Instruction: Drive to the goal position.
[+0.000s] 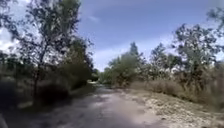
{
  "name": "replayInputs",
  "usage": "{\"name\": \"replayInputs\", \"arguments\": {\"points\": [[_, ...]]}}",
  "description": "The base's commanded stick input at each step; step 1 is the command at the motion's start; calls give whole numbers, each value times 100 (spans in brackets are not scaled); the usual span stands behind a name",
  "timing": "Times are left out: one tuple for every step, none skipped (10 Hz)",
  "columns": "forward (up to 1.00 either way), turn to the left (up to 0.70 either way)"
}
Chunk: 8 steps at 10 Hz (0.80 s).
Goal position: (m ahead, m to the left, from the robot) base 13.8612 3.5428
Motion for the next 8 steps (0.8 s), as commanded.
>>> {"name": "replayInputs", "arguments": {"points": [[50, 0], [50, 0], [50, 0], [50, 0], [50, 0], [50, 0], [50, 0], [50, 0]]}}
